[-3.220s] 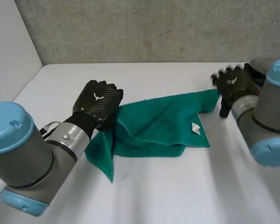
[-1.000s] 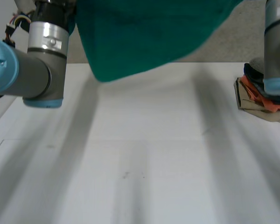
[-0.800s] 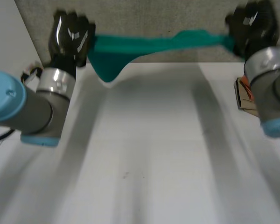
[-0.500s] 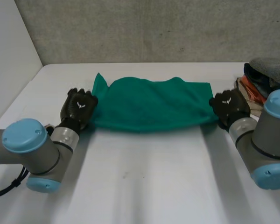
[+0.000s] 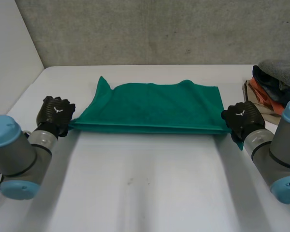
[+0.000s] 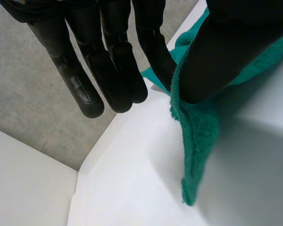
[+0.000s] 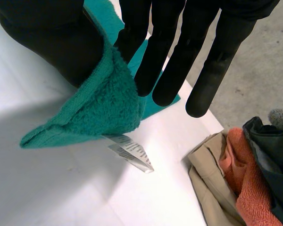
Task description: Fold the laundry.
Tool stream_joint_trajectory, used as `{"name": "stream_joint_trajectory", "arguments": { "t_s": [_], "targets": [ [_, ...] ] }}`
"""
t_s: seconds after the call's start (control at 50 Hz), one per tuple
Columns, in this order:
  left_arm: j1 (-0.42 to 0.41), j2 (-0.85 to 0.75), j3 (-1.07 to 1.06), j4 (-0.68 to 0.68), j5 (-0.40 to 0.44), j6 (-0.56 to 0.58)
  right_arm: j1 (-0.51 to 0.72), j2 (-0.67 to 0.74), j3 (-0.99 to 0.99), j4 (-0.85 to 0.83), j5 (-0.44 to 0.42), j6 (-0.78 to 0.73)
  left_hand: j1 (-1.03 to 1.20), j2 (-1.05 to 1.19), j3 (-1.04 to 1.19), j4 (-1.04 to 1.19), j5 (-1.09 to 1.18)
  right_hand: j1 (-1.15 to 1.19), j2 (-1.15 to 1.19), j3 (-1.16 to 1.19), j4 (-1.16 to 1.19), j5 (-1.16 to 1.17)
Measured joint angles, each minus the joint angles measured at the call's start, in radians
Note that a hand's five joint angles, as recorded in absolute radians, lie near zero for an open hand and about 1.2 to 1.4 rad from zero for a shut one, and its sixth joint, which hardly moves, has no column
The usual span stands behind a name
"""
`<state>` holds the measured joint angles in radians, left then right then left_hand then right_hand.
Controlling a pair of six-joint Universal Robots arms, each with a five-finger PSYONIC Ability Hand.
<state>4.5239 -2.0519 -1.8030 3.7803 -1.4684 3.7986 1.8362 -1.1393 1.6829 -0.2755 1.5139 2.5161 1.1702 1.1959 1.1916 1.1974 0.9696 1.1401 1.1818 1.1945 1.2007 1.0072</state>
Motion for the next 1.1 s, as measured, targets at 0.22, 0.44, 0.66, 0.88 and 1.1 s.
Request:
{"name": "stream_joint_trajectory", "arguments": {
  "t_s": [0.22,0.44,0.66,0.88,1.1],
  "targets": [
    [0.024,0.367,-0.107,-0.418,0.011,0.037,-0.02,-0.209,-0.011,0.462,-0.004,-0.174,0.0,0.001,0.001,0.0,0.0,0.0,0.0,0.0,0.0,0.0],
    [0.012,0.616,-0.141,-0.796,0.008,0.36,-0.162,-0.42,-0.03,0.818,-0.025,-0.468,0.0,0.002,0.002,0.003,0.0,0.0,0.0,0.0,0.0,0.021],
    [-0.08,0.198,0.069,-0.509,-0.002,0.351,-0.138,-0.114,-0.14,0.659,0.043,-0.404,0.0,0.002,0.002,0.004,0.0,0.0,0.0,0.0,0.0,0.03],
    [-0.139,-0.016,0.507,-0.075,-0.002,0.3,0.001,0.042,-0.538,0.19,0.173,-0.345,0.0,0.002,0.002,0.004,0.0,0.0,0.0,0.0,0.0,0.03],
    [-0.118,0.046,0.613,0.423,-0.065,0.086,0.009,-0.055,-0.564,-0.447,0.127,-0.177,0.0,0.003,0.003,0.004,0.007,0.0,0.0,0.0,0.0,0.03]
  ]
}}
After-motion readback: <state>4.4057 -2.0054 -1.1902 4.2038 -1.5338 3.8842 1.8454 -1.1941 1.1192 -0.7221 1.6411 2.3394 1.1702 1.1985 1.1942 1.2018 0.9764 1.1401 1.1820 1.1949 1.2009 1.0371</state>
